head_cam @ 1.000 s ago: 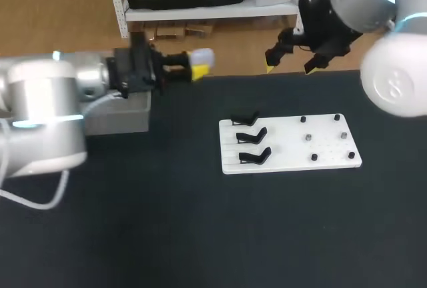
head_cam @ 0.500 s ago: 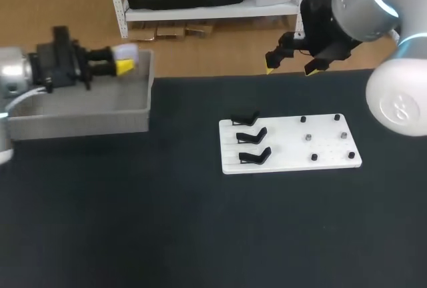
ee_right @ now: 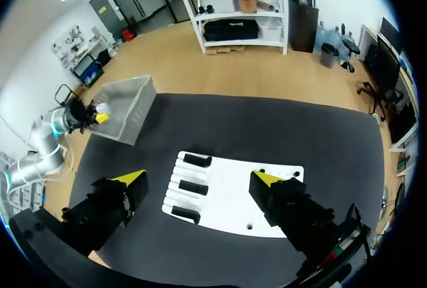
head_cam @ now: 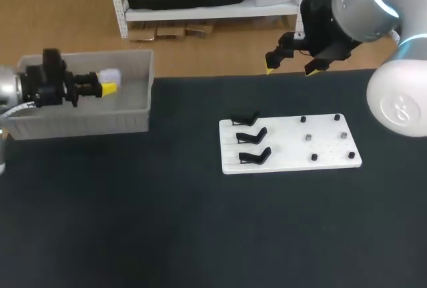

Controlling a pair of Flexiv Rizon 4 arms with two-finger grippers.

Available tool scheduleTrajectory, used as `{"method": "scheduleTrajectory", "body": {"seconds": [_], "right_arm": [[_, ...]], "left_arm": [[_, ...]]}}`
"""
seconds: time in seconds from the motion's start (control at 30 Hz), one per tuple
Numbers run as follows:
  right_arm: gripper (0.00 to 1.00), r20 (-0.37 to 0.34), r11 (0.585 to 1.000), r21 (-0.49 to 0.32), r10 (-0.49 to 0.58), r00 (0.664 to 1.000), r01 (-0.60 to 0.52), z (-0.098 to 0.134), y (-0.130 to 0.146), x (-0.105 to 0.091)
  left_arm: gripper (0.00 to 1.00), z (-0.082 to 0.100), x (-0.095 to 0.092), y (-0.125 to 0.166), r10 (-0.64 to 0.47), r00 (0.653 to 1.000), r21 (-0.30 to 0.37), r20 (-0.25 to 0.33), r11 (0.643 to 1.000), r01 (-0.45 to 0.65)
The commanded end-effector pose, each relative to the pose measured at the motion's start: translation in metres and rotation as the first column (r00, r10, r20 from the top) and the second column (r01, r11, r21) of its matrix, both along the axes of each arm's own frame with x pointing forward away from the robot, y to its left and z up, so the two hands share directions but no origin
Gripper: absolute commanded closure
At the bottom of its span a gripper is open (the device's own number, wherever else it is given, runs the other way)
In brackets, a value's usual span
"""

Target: Pick up each earbud case from the left stands, insert the matching earbuds, close the lid, and place the case in the box.

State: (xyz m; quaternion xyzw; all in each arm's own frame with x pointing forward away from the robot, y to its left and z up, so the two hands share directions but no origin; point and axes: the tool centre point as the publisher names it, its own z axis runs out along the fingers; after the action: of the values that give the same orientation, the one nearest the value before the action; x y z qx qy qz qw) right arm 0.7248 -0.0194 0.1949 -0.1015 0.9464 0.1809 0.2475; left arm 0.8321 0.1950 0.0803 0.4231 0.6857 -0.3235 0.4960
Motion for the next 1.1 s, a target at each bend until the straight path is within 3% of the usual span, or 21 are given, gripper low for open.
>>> {"method": "scheduleTrajectory", "body": {"seconds": [0.03,0.07,0.1,0.23,0.4,0.6,0.67,0.9,1.1], "right_arm": [[0.00,0.004,1.000,-0.001,-0.004,1.000,0.004,0.000,0.000,-0.002],[0.00,0.004,1.000,-0.001,-0.004,1.000,0.004,0.000,0.000,-0.002],[0.00,0.004,1.000,-0.001,-0.004,1.000,0.004,0.000,0.000,-0.002],[0.00,0.004,1.000,-0.001,-0.004,1.000,0.004,0.000,0.000,-0.002],[0.00,0.004,1.000,-0.001,-0.004,1.000,0.004,0.000,0.000,-0.002],[0.00,0.045,0.994,0.087,0.063,0.997,-0.067,-0.001,-0.017,-0.008],[0.00,0.048,0.990,0.107,0.086,0.995,-0.091,-0.003,-0.023,-0.011],[0.00,0.031,0.969,0.154,0.192,0.981,-0.194,-0.015,-0.047,-0.023],[0.00,0.014,0.934,0.167,0.317,0.948,-0.315,-0.013,-0.059,-0.035]], "left_arm": [[0.71,-0.011,0.002,-0.003,0.002,1.000,0.000,-0.011,1.000,-0.002],[0.51,-0.013,0.001,-0.002,0.006,1.000,0.002,-0.020,1.000,-0.006],[0.00,-0.015,0.001,-0.001,0.020,0.999,-0.004,-0.025,1.000,-0.020],[0.00,-0.011,-0.001,0.003,0.040,0.999,0.001,-0.017,0.999,-0.040],[0.00,0.013,-0.010,-0.010,0.010,1.000,0.036,0.022,0.999,-0.011],[0.00,0.033,-0.028,-0.032,0.018,1.000,0.078,0.026,0.997,-0.020],[0.00,0.037,-0.036,-0.040,0.023,1.000,0.110,0.017,0.994,-0.025],[0.00,0.045,-0.054,-0.072,0.039,0.999,0.102,-0.010,0.994,-0.038],[0.00,0.047,-0.065,-0.095,0.049,0.997,0.097,-0.059,0.994,-0.043]]}}
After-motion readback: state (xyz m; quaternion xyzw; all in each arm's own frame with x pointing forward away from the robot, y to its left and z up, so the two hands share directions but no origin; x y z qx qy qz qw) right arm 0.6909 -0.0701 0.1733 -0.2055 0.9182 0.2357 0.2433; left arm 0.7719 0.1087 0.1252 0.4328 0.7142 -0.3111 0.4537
